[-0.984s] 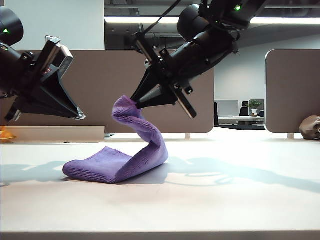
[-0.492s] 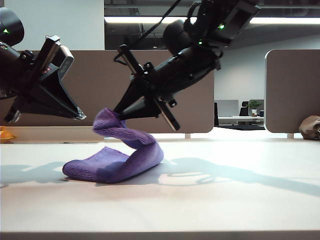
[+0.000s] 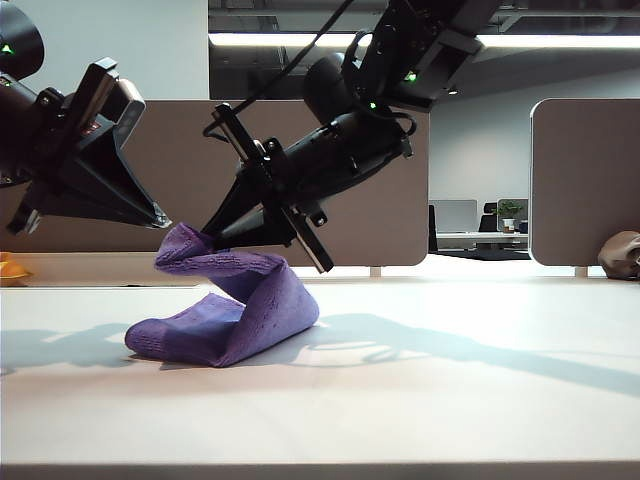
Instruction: Fold the bottom of the cloth upward, then fold it vertically to form a square shape.
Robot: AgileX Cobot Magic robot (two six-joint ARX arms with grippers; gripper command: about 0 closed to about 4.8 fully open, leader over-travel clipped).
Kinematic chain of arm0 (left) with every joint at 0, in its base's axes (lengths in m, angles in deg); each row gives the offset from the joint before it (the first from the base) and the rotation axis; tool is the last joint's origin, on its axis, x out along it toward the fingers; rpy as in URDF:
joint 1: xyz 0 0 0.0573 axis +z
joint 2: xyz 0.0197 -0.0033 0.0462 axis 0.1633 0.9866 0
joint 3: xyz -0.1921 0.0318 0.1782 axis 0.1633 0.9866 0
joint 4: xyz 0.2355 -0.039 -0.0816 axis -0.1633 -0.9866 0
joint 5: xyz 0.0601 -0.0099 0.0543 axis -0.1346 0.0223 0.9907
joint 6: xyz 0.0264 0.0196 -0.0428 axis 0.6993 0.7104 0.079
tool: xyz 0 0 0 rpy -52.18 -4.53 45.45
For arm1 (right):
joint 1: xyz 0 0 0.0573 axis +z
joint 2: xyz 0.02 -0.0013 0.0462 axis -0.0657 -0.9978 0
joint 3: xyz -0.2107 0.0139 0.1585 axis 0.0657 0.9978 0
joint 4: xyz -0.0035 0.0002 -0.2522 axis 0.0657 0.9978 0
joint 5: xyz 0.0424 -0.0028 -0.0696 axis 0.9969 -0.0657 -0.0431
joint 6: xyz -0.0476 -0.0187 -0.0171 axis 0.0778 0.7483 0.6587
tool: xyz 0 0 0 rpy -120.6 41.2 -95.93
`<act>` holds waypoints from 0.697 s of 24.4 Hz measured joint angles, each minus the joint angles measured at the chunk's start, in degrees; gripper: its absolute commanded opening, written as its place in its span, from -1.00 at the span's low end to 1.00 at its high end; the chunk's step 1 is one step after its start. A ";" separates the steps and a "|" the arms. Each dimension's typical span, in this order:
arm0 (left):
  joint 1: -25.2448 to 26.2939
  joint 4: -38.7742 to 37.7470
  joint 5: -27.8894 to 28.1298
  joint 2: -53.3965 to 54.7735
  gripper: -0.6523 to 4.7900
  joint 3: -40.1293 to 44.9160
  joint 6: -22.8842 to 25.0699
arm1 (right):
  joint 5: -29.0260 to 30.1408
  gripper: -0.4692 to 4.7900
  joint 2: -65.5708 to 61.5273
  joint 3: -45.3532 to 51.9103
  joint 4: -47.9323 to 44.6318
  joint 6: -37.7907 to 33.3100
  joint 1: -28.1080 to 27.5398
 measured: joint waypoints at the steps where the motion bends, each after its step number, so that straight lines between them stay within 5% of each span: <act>1: 0.02 -0.20 0.07 -0.13 -0.78 0.00 -0.02 | 0.00 -0.76 -0.07 -0.02 -0.09 0.00 0.13; 10: 0.02 -1.92 0.15 -0.26 -0.78 0.00 0.15 | 0.02 -0.72 -2.40 -0.09 -1.46 -0.07 0.55; 17: 0.07 -2.21 0.15 -0.26 -0.78 0.00 0.15 | 0.20 -0.36 -2.86 -0.15 -5.70 -2.45 0.83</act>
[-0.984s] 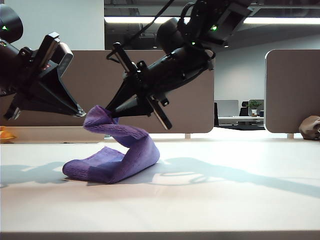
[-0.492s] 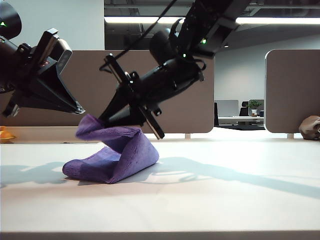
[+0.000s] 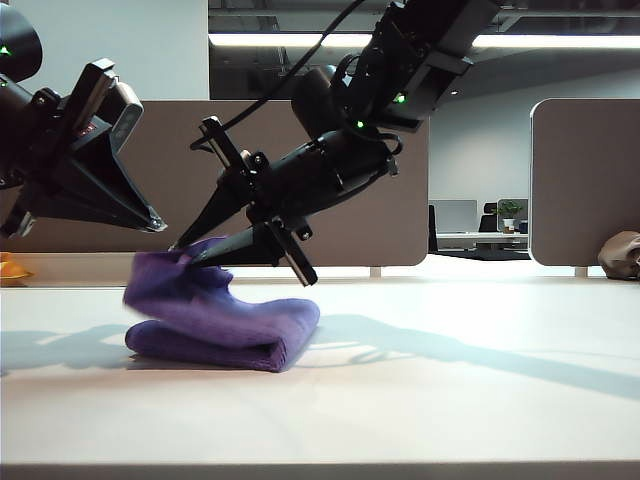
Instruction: Fold the bottom of the cloth upward, then fold it vertically to form a square shape.
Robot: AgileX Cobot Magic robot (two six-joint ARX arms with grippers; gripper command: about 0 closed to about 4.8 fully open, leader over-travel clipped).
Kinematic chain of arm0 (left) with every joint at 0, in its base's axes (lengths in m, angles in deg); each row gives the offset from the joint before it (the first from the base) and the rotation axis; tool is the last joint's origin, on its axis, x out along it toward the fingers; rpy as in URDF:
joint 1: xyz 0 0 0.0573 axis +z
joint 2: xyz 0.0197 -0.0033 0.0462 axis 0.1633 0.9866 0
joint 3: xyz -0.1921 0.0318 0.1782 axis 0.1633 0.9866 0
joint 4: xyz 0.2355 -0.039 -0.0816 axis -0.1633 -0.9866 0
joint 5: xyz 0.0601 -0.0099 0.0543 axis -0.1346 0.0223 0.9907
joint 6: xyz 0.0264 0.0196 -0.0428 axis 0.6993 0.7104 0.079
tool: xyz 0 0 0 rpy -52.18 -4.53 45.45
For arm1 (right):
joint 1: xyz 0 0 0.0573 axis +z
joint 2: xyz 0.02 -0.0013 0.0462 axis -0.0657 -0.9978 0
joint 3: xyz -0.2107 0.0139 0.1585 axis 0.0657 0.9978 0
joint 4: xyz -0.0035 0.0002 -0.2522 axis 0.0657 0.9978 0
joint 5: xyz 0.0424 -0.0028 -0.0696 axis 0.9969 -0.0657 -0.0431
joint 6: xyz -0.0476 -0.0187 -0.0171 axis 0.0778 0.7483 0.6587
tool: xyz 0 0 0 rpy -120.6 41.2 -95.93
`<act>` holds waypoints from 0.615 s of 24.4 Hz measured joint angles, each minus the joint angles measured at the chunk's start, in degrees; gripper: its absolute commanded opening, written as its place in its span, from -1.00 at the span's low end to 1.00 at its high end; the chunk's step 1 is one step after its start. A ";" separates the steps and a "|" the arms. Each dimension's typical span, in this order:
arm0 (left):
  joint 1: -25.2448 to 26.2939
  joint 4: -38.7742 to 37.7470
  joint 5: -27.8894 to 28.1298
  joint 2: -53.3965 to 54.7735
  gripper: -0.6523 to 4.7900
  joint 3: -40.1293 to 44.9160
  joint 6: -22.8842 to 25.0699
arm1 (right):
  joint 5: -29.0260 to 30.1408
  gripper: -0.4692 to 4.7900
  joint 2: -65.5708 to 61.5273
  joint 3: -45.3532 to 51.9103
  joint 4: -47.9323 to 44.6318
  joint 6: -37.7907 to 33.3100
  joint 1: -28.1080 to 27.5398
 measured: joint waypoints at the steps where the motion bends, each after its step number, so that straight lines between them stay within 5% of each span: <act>1: 0.00 -0.17 0.02 -0.02 -0.78 0.00 0.00 | 0.09 -0.36 -0.26 0.00 -0.24 -0.44 0.00; 15: 0.09 -0.76 0.22 -0.35 -0.78 0.00 0.42 | 2.10 -0.36 -1.07 0.04 -1.16 -1.81 -0.83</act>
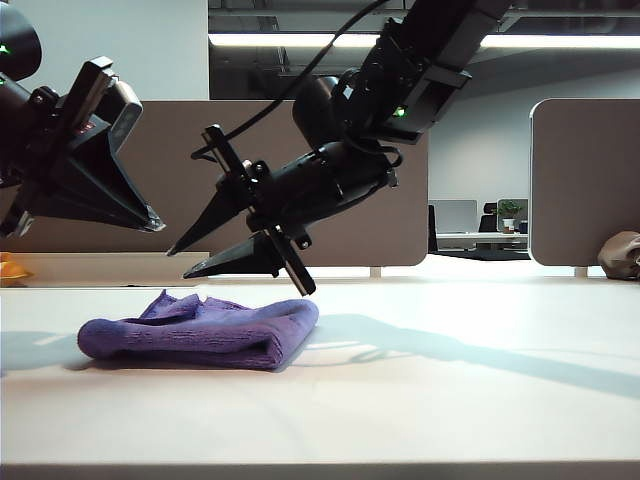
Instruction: Fold the bottom of the cloth upward, then fold it vertically to form a square shape.
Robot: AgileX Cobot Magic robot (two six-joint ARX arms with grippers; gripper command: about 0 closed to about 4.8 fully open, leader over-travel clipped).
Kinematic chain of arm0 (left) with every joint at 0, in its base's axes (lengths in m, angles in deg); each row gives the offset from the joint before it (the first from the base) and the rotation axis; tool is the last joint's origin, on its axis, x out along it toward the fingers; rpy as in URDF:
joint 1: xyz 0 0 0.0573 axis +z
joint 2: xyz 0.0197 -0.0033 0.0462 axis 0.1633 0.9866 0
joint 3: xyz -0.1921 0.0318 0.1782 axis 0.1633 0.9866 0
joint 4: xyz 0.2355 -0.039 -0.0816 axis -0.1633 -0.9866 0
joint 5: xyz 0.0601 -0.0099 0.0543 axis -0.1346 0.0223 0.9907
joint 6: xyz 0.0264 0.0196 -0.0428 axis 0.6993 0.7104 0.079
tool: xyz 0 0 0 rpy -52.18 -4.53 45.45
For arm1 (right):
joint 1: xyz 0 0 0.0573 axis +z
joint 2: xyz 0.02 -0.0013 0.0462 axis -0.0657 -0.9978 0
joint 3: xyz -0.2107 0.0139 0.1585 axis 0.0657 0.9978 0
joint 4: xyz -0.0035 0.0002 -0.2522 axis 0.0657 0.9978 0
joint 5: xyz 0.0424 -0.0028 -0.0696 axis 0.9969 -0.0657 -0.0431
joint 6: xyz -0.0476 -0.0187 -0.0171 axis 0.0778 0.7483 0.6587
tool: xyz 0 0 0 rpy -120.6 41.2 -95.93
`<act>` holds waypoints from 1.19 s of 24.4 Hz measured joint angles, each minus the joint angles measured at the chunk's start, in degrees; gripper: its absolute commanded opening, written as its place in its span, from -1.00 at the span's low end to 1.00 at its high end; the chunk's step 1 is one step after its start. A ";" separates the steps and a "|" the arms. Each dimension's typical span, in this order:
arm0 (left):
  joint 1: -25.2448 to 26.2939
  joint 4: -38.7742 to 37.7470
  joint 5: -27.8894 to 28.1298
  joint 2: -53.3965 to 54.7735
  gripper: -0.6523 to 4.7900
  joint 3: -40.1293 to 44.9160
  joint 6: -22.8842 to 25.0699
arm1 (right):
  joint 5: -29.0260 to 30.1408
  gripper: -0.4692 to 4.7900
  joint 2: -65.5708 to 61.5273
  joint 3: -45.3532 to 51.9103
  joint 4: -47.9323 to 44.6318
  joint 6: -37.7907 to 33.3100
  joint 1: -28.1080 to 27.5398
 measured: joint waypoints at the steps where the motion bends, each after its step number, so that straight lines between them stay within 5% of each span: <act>1: 0.24 -0.02 0.02 -0.07 -0.78 0.00 0.02 | 0.35 -0.38 0.07 0.00 0.04 -0.02 -0.31; 9: 5.20 -0.13 2.10 -1.38 -0.78 0.02 -1.55 | -3.93 -0.38 0.48 -0.07 6.49 2.97 -2.93; 15: 5.55 -0.15 2.60 -2.03 -0.78 0.00 -1.53 | -12.11 -0.38 0.48 -0.04 13.59 7.41 -3.54; 23: 5.55 -0.15 2.80 -2.05 -0.78 0.00 -1.53 | -13.94 -0.39 0.57 -0.04 16.11 10.84 -3.45; 27: 5.55 -0.11 2.93 -3.63 -0.78 0.02 -1.53 | -16.13 -0.79 4.48 0.07 16.68 14.53 -3.39; 29: 5.55 -0.09 2.93 -5.35 -0.78 0.02 -1.55 | -17.00 -0.84 7.76 -0.13 16.02 15.47 -3.48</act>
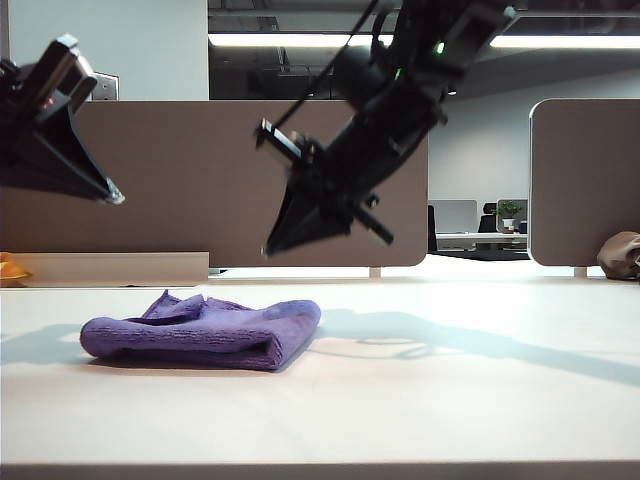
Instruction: Fold the bottom of the cloth upward, then fold it vertically to form a square shape.
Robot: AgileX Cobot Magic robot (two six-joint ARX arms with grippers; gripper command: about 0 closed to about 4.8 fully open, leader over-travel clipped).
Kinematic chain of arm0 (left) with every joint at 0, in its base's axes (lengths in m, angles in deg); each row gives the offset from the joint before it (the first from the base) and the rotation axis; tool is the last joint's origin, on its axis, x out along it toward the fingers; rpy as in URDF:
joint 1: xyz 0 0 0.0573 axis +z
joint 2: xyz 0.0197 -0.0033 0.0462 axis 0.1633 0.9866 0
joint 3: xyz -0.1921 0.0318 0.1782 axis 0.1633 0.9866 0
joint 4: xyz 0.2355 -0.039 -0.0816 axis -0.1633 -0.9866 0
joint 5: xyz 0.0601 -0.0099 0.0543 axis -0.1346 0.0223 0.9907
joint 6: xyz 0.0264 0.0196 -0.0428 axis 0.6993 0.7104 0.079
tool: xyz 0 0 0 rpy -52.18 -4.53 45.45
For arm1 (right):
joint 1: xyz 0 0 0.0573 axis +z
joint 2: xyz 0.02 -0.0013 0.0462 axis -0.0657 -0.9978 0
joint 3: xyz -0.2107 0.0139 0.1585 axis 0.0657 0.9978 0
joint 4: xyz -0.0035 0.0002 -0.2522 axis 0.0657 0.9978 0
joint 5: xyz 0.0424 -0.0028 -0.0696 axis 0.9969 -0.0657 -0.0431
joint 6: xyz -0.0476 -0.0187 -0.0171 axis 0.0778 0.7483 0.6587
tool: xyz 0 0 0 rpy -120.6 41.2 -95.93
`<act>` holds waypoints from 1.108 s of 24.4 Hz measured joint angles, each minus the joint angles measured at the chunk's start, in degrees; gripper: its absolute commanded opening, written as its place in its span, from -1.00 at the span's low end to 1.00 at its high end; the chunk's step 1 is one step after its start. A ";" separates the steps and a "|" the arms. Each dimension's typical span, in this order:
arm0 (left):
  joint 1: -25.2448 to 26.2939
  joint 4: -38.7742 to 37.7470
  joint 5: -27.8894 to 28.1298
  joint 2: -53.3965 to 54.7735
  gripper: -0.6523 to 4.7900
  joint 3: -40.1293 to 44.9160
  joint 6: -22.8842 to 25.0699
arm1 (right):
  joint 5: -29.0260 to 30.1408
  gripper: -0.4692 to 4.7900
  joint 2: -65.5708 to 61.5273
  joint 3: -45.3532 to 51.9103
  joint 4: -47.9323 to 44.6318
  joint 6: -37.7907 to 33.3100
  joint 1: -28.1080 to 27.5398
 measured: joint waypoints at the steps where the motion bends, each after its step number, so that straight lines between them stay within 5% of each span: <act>1: 0.00 -0.04 0.00 -0.90 -0.78 0.00 0.00 | -0.02 -0.84 1.03 -0.02 0.26 0.37 -0.11; 13: 0.00 -2.38 4.90 -19.08 -0.78 0.02 -0.17 | -6.56 -0.84 15.52 0.15 13.14 17.05 0.15; 20: 0.00 -1.84 11.37 -35.30 -0.78 0.00 -0.17 | -9.09 -0.84 26.16 1.84 11.65 21.81 0.17; 27: 0.00 -3.76 13.64 -46.56 -0.78 0.79 -0.15 | -12.87 -0.84 40.98 16.68 1.01 21.92 0.17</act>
